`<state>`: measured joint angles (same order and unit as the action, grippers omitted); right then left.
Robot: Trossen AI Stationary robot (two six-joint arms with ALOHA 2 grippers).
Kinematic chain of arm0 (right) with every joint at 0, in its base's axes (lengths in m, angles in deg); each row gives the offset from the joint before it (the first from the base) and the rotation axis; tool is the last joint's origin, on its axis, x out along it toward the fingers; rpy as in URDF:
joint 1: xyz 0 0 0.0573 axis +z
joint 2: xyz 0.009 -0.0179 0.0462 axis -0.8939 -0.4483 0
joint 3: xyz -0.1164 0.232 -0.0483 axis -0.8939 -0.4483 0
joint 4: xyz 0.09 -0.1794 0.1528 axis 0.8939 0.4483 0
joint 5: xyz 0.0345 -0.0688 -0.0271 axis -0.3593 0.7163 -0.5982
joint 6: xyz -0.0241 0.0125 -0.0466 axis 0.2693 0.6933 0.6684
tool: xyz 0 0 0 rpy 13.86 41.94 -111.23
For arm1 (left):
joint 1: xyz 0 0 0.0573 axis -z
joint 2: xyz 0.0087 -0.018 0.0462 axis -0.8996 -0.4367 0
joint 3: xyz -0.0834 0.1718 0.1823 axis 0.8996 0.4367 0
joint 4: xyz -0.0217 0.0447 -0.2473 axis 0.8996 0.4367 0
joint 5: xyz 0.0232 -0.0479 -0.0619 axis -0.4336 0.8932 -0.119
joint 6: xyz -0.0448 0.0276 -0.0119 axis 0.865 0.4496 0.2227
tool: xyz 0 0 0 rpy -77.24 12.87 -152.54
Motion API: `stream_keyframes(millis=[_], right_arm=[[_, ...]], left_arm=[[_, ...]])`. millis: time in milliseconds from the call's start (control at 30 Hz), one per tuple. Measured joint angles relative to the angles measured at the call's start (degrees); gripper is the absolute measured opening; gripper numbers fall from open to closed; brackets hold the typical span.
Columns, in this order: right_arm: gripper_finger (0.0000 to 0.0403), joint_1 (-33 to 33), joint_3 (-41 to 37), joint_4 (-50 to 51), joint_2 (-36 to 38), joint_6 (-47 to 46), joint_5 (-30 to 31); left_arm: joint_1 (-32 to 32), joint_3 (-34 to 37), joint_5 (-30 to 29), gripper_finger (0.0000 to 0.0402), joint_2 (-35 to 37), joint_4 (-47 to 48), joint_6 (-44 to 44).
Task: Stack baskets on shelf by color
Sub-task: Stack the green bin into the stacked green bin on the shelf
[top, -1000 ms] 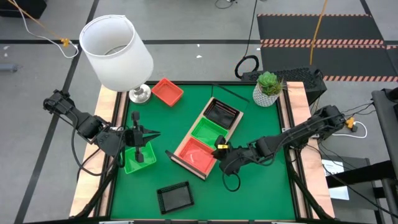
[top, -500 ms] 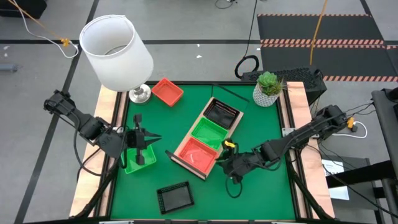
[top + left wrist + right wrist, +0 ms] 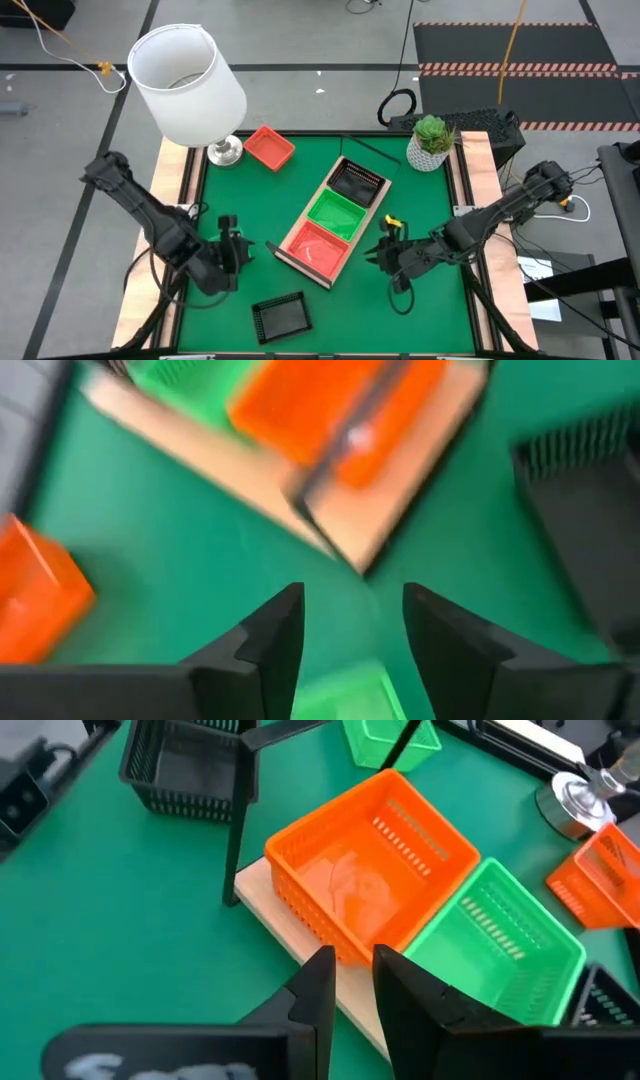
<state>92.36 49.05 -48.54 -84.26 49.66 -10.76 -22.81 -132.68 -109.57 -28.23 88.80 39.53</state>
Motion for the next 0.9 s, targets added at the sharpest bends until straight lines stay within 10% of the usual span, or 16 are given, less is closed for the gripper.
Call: stream_keyframes(millis=[300,500,900], right_arm=[[0.0063,0.0,0.0,2.3,1.1,-1.2,0.0],[0.0063,0.0,-0.9,1.5,1.0,-0.3,0.0],[0.0063,-1.3,-4.2,-1.5,1.0,2.6,0.1]], left_arm=[[6.2,0.0,12.9,0.0177,-2.3,11.6,15.4],[12.6,0.0,22.4,0.0177,-2.4,13.6,7.0],[19.6,1.2,23.2,0.0177,-4.9,13.7,-4.3]])
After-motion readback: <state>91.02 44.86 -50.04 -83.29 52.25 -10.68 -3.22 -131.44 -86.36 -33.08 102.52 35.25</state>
